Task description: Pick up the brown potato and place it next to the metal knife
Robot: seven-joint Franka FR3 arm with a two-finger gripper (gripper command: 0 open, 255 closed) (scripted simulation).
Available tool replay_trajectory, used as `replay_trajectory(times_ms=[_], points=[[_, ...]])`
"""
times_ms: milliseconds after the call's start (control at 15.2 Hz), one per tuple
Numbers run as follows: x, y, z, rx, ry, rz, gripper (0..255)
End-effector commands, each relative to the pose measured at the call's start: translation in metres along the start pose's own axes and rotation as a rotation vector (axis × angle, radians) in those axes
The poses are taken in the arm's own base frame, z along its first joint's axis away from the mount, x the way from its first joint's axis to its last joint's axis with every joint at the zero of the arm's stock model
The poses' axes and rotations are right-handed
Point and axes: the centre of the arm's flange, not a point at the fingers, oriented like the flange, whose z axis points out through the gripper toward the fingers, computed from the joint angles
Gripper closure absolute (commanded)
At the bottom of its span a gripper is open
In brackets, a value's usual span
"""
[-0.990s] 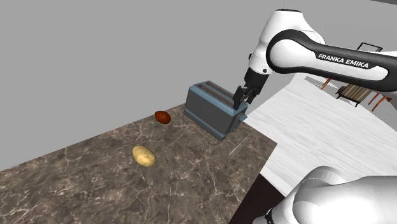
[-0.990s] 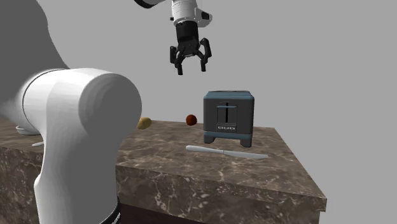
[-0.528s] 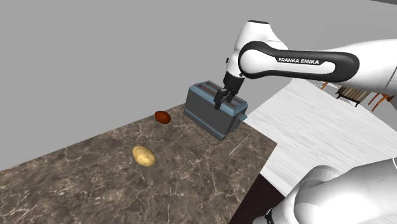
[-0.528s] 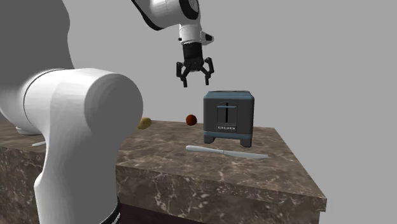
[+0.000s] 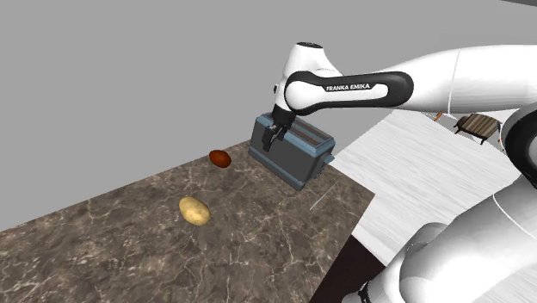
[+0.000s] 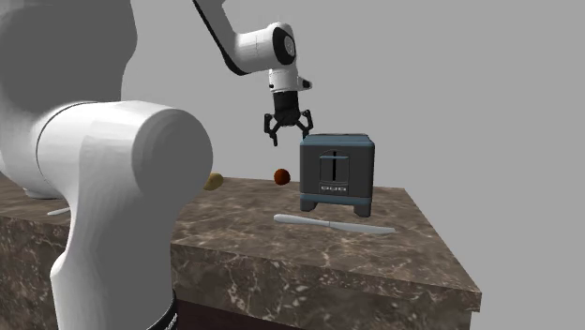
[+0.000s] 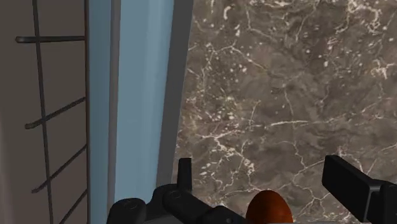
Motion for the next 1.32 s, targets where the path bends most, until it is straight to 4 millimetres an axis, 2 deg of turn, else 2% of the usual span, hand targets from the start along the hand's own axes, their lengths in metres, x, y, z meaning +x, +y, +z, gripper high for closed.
replay_trajectory(times_ms=[0,462,924,1254], points=[[0.023,-0.005,0.014,0.004,0.009,-0.040,0],[0.093,-0.030,0.062,0.017,0.034,-0.177,0],[0.160,-0.065,0.108,0.030,0.060,-0.313,0],[0.164,-0.067,0.131,0.031,0.061,-0.319,0]])
